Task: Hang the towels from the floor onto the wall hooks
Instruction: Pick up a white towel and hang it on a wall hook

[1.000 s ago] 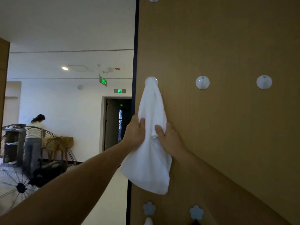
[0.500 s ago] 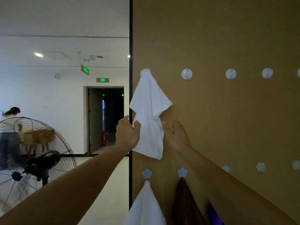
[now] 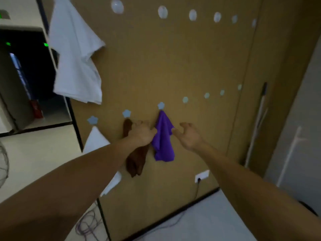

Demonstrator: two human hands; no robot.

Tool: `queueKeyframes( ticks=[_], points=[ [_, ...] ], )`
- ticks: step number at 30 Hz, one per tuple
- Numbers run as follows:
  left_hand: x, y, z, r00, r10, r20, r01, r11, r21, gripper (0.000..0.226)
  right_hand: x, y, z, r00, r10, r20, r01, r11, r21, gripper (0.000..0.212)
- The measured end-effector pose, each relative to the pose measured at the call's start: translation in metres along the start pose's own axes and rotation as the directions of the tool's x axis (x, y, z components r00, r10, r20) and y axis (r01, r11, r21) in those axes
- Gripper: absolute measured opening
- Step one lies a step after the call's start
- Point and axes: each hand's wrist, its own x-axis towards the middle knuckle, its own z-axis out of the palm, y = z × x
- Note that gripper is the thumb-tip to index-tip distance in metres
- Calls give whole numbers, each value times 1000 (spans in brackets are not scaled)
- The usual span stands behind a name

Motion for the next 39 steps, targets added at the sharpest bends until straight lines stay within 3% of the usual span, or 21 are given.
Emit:
queueKeyframes(
  ticks=[3,7,11,15,19,23,28,34,39],
  points=[
    [-19,68,59,983,114,141,-115,993,5,43,-45,80,-40,984,179,14,-178,982,-56,66],
    [-70,172,149,922,234,309,-245,969,-4,48,-107,184,-88,956,294,15,-288,945,-152,68],
    [-124,243,224,804,367,468,-397,917,-38,48,-168,272,-123,918,393,49,-369,894,-254,62],
    [-162,279,283,715,374,590,-421,905,-64,47,-217,338,-139,869,490,75,-451,843,-292,57],
    [-185,298,349,600,366,711,-460,885,-67,62,-256,394,-130,777,626,71,-592,764,-258,59],
    [-188,305,419,507,347,789,-472,878,-83,60,-278,444,-114,685,721,105,-675,683,-279,58],
    [-193,308,514,347,296,890,-468,877,-110,58,-299,516,-85,508,845,165,-798,534,-280,57],
    [-228,295,643,213,214,954,-454,885,-97,39,-338,625,-16,292,931,221,-931,329,-158,55],
    [-271,261,766,172,156,973,-408,910,-74,39,-386,732,70,199,931,305,-957,252,-143,54]
  ],
)
